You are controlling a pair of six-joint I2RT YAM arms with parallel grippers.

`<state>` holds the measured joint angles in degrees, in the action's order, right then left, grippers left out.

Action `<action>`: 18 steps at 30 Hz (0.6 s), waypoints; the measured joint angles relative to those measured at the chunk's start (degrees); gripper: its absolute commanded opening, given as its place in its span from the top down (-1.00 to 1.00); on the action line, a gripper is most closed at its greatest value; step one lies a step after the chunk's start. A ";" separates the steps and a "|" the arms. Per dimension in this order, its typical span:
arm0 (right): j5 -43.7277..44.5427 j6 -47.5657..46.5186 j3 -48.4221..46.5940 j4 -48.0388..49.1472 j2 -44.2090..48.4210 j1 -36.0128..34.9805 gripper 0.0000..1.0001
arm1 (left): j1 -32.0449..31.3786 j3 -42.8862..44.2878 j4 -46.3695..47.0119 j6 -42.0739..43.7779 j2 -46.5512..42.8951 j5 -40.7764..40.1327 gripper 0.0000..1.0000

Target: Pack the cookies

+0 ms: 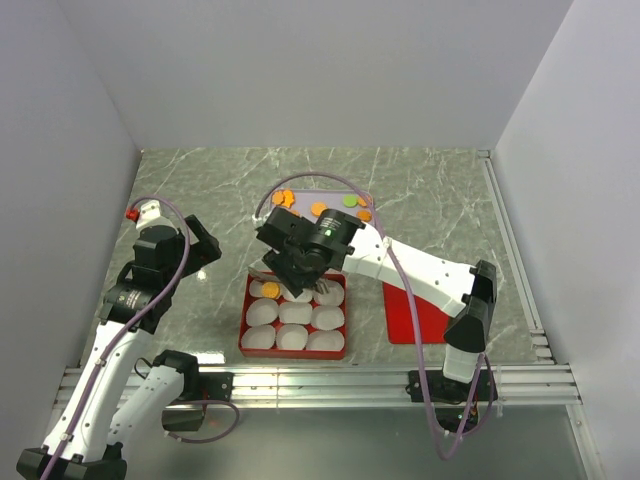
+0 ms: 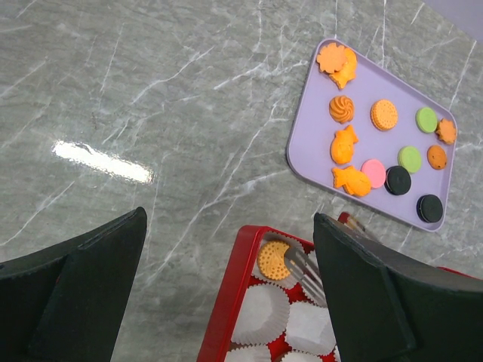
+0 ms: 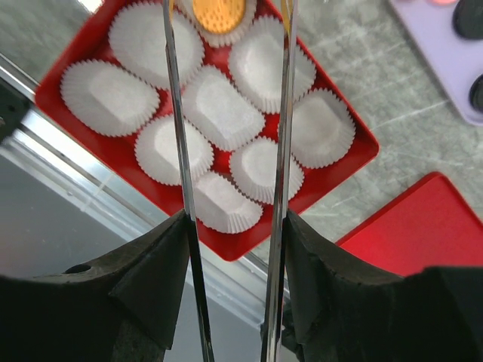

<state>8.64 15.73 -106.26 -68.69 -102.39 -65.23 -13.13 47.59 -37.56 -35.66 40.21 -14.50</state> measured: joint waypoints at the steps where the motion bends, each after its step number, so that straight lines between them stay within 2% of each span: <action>1: 0.09 0.00 -0.70 -0.02 0.00 0.20 -0.15 | 0.00 0.00 0.00 0.00 0.00 0.00 -0.96; 9: 0.63 0.07 -5.11 -0.09 -0.04 3.19 -0.14 | 0.00 0.00 0.00 0.00 0.00 0.00 -0.95; 18: 0.98 0.48 -5.29 -0.39 -1.44 10.93 -0.12 | 0.00 -0.02 0.00 0.00 -0.37 0.00 -0.95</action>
<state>9.63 16.21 -111.55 -69.08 -103.83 -54.30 -13.13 47.57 -37.56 -35.66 39.83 -14.50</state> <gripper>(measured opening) 0.566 0.976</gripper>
